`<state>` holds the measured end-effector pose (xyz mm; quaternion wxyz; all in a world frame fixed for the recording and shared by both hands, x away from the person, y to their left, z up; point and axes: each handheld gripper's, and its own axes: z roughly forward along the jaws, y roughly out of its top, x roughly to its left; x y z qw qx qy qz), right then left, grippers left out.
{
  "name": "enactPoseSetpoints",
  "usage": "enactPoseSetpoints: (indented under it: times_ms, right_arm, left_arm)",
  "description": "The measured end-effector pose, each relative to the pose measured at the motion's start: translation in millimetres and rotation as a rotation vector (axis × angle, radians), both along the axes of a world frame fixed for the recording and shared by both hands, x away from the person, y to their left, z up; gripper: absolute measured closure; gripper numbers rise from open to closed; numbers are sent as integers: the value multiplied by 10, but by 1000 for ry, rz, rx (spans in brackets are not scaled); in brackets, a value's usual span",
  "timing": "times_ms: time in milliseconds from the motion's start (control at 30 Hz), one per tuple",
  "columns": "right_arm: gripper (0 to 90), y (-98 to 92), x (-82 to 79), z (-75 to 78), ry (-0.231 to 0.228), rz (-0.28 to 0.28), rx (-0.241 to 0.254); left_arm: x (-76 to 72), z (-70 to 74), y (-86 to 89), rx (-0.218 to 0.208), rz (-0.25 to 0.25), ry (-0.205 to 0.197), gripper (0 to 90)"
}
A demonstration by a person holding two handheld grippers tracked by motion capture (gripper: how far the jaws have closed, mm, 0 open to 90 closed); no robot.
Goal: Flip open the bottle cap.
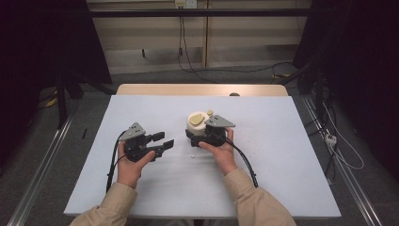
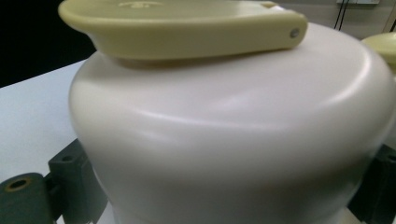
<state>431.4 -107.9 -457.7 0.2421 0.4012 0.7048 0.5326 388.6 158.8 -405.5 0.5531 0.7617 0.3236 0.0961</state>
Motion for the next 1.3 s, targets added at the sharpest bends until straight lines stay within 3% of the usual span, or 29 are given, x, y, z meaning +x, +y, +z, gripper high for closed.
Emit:
enactPoseSetpoints:
  times_ms: [500, 733, 900, 1300]
  right_arm:
    - [64, 2, 0, 1, 3, -1, 1]
    - [64, 2, 0, 1, 3, -2, 1]
    - [64, 1, 1, 0, 3, -2, 2]
    - [64, 1, 1, 0, 5, -2, 3]
  left_arm:
    - [183, 79, -148, 20, -33, 43, 721]
    - [252, 110, -196, 47, -53, 53, 882]
    - [295, 168, -253, 52, -83, 61, 900]
    - [413, 245, -430, 74, -72, 75, 900]
